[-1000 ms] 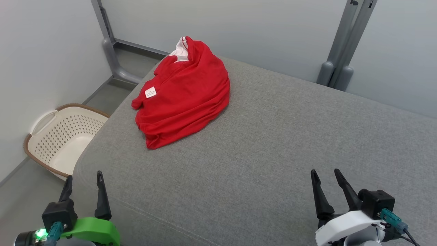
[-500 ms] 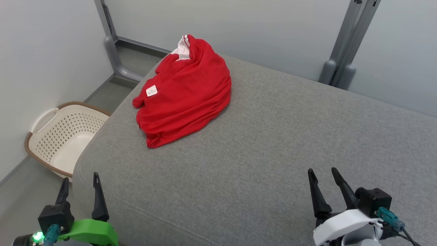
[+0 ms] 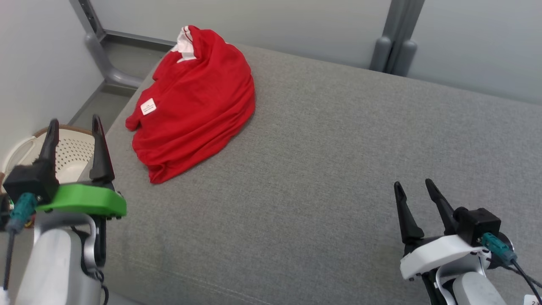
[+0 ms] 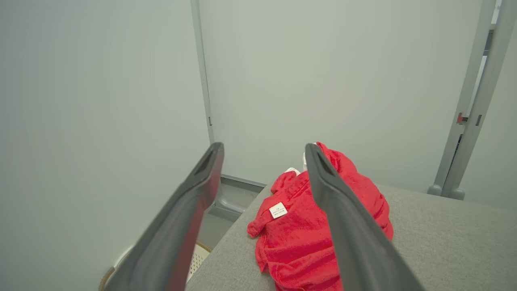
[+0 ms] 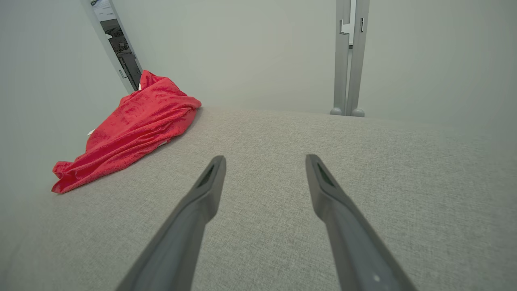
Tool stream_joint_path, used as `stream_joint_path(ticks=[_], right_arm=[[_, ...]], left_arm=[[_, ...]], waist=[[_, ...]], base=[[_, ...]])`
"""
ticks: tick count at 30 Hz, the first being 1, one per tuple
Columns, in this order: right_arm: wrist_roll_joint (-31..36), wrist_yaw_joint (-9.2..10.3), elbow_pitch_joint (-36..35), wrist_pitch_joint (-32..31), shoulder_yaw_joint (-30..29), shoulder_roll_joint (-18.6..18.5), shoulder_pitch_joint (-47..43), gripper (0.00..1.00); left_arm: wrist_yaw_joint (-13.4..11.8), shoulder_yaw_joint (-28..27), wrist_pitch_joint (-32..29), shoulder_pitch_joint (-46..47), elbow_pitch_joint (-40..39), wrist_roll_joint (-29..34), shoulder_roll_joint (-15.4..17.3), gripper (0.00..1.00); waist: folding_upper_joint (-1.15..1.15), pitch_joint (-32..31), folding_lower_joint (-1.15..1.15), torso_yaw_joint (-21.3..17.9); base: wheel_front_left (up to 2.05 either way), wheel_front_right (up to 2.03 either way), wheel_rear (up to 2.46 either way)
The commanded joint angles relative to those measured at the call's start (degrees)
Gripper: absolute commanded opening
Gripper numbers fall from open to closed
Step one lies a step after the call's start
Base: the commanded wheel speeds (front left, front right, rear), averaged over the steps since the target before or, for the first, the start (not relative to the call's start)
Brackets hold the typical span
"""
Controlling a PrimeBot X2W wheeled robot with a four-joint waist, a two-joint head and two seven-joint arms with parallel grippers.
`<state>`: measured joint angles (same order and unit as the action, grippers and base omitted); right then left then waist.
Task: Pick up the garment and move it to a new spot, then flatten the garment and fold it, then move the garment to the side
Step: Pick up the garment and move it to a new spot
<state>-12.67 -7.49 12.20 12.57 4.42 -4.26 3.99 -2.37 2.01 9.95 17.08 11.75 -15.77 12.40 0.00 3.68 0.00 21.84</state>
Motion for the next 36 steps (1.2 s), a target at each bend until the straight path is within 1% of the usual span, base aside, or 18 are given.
stream_joint_path(ticks=[1, 4, 8, 15, 21, 24, 29, 31, 36], right_arm=[[0.7, 0.00, -0.9, -0.5, -0.4, -0.6, 1.2, 1.00], [1.0, 0.00, -2.5, -0.6, -1.6, -1.5, 2.5, 1.00], [1.5, 0.00, -5.3, 0.3, -3.3, -1.9, 4.1, 1.00], [1.8, 0.00, -7.7, 0.7, -5.9, -2.8, 6.2, 1.00], [1.8, 0.00, -8.9, 0.8, -6.3, -3.2, 7.7, 1.00], [1.6, 0.00, -9.0, 1.0, -6.3, -3.4, 8.4, 1.00], [1.8, 0.00, -9.2, 1.2, -6.6, -3.5, 8.8, 1.00], [1.8, 0.00, -9.2, 1.1, -6.6, -3.6, 9.1, 1.00], [1.7, 0.00, -8.6, 1.3, -6.4, -3.5, 9.5, 1.00]], left_arm=[[0.4, 0.0, 0.1, 3.3, 0.3, -0.5, 0.7, 1.00], [1.4, 0.1, -0.3, 9.3, 1.2, -0.8, 1.1, 1.00], [2.7, -0.9, -1.8, 17.5, 2.6, -2.0, 3.3, 1.00], [4.8, -1.5, -5.1, 28.1, 6.3, -3.3, 6.8, 1.00], [6.2, -2.0, -7.5, 34.7, 12.2, -5.1, 8.6, 1.00], [6.4, -2.5, -8.2, 36.8, 15.5, -5.9, 9.4, 1.00], [7.2, -2.0, -10.4, 38.8, 21.9, -6.9, 10.4, 1.00], [7.6, -1.0, -11.2, 39.1, 24.8, -6.1, 11.4, 1.00], [8.2, -1.0, -13.8, 39.3, 32.7, -7.6, 12.3, 1.00]], waist=[[0.00, 5.7, 0.00, -5.3], [0.00, 8.9, 0.00, -8.4], [0.00, 13.2, 0.00, -13.0], [0.00, 18.7, 0.00, -18.0], [0.00, 22.0, 0.00, -20.4], [0.00, 23.1, 0.00, -21.2], [0.00, 24.2, 0.00, -21.8], [0.00, 24.5, 0.00, -22.0], [0.00, 24.7, 0.00, -22.5]], base=[[0.00, 0.00, 0.00], [0.00, 0.00, 0.00], [0.00, 0.00, 0.00], [0.00, 0.00, 0.00], [0.00, 0.00, 0.00], [0.00, 0.00, 0.00], [0.00, 0.00, 0.00], [0.00, 0.00, 0.00], [0.00, 0.00, 0.00]])
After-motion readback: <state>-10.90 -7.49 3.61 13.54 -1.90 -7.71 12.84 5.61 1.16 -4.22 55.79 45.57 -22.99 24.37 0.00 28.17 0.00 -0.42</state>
